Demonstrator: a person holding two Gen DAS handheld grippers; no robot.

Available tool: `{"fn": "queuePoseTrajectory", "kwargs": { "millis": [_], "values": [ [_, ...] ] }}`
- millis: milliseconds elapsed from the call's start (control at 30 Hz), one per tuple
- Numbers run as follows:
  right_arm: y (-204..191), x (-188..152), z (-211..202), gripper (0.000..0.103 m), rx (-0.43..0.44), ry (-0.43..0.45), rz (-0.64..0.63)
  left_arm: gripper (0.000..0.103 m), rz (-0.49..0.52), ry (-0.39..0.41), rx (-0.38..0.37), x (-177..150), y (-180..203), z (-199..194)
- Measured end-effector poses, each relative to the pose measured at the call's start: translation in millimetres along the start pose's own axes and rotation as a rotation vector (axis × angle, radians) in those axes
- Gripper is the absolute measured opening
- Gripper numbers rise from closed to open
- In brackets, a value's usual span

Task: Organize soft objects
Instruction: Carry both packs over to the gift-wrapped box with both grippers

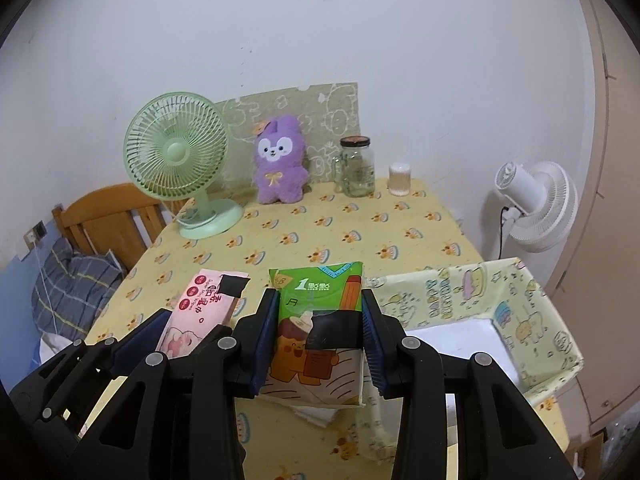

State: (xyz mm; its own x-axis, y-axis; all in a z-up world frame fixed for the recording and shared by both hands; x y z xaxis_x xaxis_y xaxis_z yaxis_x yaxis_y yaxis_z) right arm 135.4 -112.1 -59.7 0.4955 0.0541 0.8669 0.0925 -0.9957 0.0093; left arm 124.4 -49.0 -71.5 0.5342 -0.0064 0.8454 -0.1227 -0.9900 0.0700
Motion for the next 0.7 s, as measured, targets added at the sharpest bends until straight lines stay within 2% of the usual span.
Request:
{"fn": "queuePoseTrajectory", "kwargs": {
  "millis": [700],
  "values": [
    [73, 14, -10, 0.043, -0.1, 0.048, 0.041, 0.039, 0.075, 0.035, -0.094, 20, 70, 18]
  ]
}}
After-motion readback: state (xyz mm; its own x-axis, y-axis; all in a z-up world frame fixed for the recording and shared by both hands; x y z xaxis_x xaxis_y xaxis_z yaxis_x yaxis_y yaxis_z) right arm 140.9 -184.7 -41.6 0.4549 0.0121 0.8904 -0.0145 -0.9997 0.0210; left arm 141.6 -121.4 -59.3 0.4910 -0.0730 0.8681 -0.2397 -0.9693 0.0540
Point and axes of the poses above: each gripper's, at about its wrist camera, not at the fingertips, and z roughly the way its jaws point, y to its right, x to its top, the point moved 9 cm from there along z, roughly the way its jaws point, and after that the axes turned 3 degrees about -z, right-handed, at the moved point
